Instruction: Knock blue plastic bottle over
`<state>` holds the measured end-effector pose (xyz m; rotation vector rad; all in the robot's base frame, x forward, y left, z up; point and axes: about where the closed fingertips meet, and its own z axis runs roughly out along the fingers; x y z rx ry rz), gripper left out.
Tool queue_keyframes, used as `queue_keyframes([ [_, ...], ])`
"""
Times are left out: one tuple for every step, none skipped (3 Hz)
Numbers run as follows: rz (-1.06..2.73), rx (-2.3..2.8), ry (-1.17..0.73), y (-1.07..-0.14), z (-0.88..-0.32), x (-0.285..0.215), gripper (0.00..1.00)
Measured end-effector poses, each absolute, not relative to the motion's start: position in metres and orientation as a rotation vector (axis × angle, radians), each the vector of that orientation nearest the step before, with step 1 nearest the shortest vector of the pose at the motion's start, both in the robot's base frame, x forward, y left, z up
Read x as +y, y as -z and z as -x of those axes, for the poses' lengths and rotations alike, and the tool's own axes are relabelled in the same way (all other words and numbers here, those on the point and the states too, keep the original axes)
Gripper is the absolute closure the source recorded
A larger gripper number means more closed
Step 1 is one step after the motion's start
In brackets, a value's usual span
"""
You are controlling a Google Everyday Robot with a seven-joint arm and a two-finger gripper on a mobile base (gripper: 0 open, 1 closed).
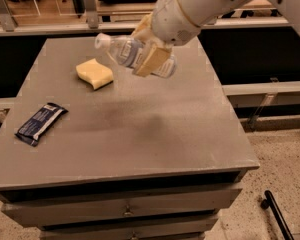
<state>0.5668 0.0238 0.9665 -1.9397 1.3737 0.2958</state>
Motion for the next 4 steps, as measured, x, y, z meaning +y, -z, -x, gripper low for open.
queue_keyframes([
  [2.109,1.327,-0.146,-0.966,-0.561,0.046,1.0],
  [2.207,1.278,0.016,-0.962,-0.557,0.071,0.85],
  [2.325,1.163,0.199,-0.916,-0.568,0.102,0.54],
  [2.424,1.108,0.213,-0.889,-0.575,0.119,0.31],
])
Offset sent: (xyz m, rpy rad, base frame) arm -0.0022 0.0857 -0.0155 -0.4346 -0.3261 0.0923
